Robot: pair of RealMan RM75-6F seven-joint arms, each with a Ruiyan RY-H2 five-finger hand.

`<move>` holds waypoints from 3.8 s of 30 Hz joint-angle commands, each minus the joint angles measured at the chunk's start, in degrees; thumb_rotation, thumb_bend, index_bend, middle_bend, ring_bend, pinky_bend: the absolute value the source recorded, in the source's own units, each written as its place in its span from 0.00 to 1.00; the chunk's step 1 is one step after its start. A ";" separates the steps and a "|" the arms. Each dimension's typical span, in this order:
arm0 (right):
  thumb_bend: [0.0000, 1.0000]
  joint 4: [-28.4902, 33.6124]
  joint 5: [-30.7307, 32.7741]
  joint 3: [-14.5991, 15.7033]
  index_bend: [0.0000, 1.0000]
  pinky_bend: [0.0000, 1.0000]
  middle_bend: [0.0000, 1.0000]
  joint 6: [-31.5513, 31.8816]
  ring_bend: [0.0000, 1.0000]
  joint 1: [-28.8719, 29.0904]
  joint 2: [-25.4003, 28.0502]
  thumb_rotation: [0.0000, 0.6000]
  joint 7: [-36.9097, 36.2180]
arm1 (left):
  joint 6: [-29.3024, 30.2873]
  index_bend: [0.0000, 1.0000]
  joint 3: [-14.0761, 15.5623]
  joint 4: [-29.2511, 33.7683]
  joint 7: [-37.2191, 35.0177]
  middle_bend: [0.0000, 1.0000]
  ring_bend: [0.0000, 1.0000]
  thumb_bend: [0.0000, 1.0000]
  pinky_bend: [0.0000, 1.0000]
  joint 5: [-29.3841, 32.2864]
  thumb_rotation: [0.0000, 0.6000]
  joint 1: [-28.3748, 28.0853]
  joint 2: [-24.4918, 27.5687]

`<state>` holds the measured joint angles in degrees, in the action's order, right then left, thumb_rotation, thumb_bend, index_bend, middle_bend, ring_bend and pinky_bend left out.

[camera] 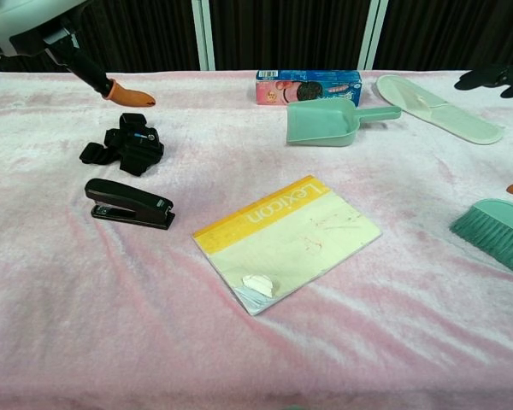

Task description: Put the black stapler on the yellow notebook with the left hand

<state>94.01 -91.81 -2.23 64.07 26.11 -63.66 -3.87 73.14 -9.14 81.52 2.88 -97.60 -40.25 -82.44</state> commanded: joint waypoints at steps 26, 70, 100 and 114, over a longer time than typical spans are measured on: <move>0.15 -12.15 5.27 2.21 0.03 0.10 0.00 22.41 0.04 -17.95 -7.62 1.00 7.63 | 3.55 0.24 6.90 4.48 5.53 0.21 0.01 0.06 0.13 9.55 1.00 14.70 11.30; 0.15 -14.19 4.39 1.03 0.03 0.10 0.00 19.85 0.04 -17.95 -9.18 1.00 7.18 | -22.63 0.41 4.78 -1.87 19.49 0.50 0.36 0.27 0.44 21.20 1.00 -1.43 -3.82; 0.15 -14.11 5.43 0.17 0.03 0.10 0.00 18.66 0.04 -18.34 -9.13 1.00 7.60 | -19.58 0.58 -0.62 8.57 28.88 0.65 0.51 0.43 0.63 27.47 1.00 -3.94 -2.21; 0.15 -14.52 5.53 -0.07 0.03 0.10 0.00 18.37 0.04 -18.34 -9.45 1.00 8.35 | -20.31 0.59 -9.57 17.35 40.93 0.66 0.52 0.43 0.65 60.10 1.00 -14.38 -4.26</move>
<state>79.49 -86.28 -2.31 82.45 7.77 -73.11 4.50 52.68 -16.60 96.93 41.66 -42.81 -51.59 -85.74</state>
